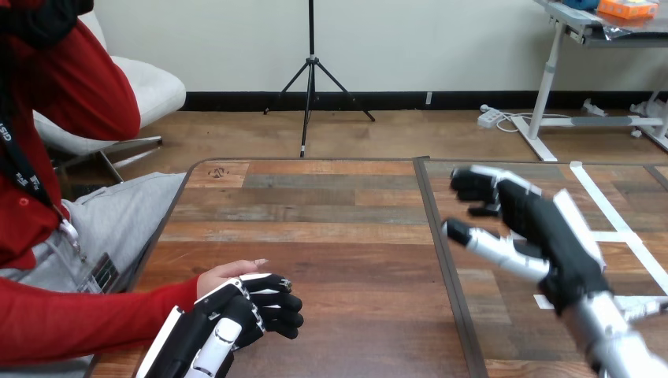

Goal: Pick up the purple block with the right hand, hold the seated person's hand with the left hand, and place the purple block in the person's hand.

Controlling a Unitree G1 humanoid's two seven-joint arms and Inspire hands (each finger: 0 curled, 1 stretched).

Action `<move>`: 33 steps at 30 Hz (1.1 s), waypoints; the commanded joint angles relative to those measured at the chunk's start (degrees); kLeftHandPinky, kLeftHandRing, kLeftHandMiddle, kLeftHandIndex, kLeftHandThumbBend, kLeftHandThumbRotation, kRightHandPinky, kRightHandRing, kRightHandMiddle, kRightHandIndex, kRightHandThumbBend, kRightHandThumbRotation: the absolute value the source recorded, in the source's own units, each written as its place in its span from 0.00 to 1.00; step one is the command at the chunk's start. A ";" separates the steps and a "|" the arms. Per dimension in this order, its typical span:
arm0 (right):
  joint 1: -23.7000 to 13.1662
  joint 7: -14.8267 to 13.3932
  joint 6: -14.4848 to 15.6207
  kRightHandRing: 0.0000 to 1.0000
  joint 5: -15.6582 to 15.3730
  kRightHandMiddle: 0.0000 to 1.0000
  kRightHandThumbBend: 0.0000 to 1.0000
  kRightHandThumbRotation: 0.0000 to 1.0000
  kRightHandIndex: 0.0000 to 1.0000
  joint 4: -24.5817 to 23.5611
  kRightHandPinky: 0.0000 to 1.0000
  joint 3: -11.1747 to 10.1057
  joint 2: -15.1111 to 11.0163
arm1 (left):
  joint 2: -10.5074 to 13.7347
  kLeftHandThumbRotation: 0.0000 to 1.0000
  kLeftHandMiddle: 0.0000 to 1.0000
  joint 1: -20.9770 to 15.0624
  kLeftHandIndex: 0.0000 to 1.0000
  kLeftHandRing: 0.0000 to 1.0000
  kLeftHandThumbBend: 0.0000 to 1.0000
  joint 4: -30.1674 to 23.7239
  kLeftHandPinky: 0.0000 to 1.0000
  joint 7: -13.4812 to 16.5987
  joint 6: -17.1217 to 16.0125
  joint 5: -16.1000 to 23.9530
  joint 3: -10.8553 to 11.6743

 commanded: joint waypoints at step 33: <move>-29.72 -10.52 11.12 0.90 -23.09 0.89 0.94 0.50 0.89 29.51 0.78 6.00 -13.82 | 2.49 0.75 0.60 -5.75 0.62 0.57 0.58 -2.75 0.52 -1.64 -0.85 -0.53 0.85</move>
